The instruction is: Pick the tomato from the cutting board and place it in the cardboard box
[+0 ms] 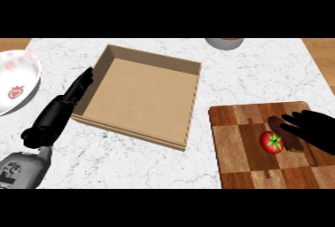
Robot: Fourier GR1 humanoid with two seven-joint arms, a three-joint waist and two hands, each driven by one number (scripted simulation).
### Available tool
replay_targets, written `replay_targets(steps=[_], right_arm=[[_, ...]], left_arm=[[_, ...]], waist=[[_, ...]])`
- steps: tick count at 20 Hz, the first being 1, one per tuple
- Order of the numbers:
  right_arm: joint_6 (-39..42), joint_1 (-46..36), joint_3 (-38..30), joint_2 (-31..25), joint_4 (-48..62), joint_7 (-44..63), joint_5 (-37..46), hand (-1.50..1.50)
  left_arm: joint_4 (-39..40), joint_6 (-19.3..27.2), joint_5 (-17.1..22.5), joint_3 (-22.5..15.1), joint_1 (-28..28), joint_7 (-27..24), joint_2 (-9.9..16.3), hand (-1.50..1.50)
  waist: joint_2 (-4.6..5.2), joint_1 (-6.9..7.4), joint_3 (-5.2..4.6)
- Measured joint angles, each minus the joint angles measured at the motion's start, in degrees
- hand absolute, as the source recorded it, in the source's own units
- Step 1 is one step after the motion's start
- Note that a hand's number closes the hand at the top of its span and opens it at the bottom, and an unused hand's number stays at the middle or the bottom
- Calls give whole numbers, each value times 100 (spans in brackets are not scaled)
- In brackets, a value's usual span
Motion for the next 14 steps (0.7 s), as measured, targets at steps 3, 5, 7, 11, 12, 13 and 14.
replay_targets(steps=[3,5,7,11,12,13,14], right_arm=[[253,11,120,270,-181,326,200,-150],[279,62,200,446,-168,408,416,-150],[179,40,339,605,-17,397,763,-150],[126,-22,426,927,55,473,1229,-150],[83,-88,428,1017,182,426,1325,-150],[117,-47,404,1068,116,446,1382,-150],[145,-79,437,1169,137,476,1481,-150]], left_arm=[[-51,-62,-106,69,4,44,-87,0],[-38,-75,-221,93,72,-28,-158,0],[-34,-171,-234,160,73,-16,-183,0],[11,-279,-350,302,-1,19,-291,0],[36,-313,-385,321,23,-25,-330,0],[-108,-368,-378,359,147,-7,-313,0],[-133,-399,-411,391,120,50,-343,0]], waist=[[4,13,2],[5,18,1],[8,29,4],[9,28,4],[10,32,5],[10,34,5],[8,34,4]])
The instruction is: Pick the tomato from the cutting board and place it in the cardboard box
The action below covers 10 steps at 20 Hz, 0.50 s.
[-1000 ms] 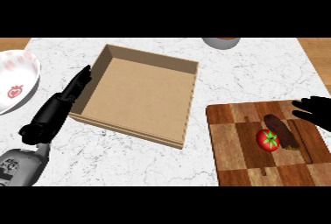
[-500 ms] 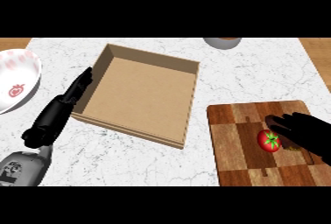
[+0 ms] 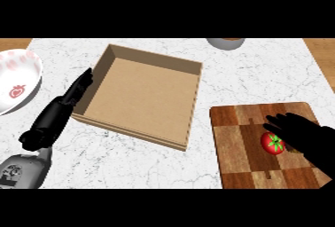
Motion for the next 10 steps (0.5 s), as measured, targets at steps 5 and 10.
replay_targets(steps=[5,10], right_arm=[[-79,32,73,273,150,-79,527,-150],[-117,-203,124,535,562,-186,1006,-150]], left_arm=[[70,-180,-109,193,-85,32,-118,0],[-79,-312,-228,289,-60,185,-265,0]], waist=[[2,-8,1],[2,3,1]])
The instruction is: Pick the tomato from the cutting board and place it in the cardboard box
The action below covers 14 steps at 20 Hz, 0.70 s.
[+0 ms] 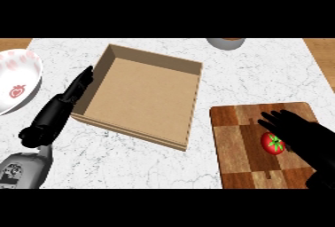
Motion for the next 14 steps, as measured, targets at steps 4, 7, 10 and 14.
replay_targets(steps=[4,7,10,14], right_arm=[[-279,-23,17,207,413,-224,325,-150],[-397,-61,-32,327,705,-477,435,-150],[-440,-106,-9,469,915,-595,608,-150],[-394,-220,-36,636,1136,-631,863,-150]], left_arm=[[155,-103,-99,136,-71,-51,-90,0],[32,-215,-138,235,33,-58,-106,0],[67,-255,-218,288,-46,-21,-205,0],[133,-329,-321,377,-48,-80,-314,0]], waist=[[1,-3,0],[0,2,0],[2,-2,2],[1,-1,0]])
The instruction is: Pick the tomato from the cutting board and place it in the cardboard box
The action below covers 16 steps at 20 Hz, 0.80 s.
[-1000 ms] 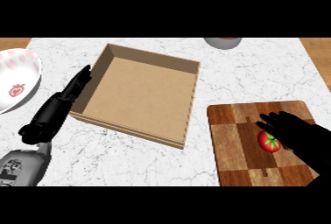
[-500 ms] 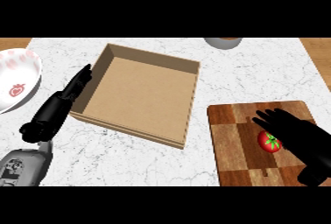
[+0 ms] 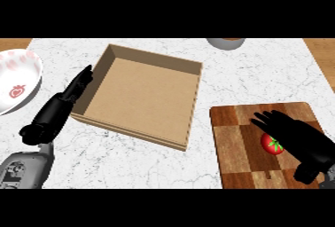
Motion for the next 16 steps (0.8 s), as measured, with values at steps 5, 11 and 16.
replay_targets(steps=[5,11,16], right_arm=[[-322,-69,-33,214,450,-37,385,-150],[-350,-261,-255,287,914,-347,507,-150],[-952,-327,-106,391,1380,-819,751,150]], left_arm=[[6,-75,-164,60,79,-121,-80,0],[-219,-170,-237,160,139,54,-189,0],[-219,-205,-290,199,113,91,-271,0]], waist=[[0,3,0],[-1,8,0],[-11,15,-16]])
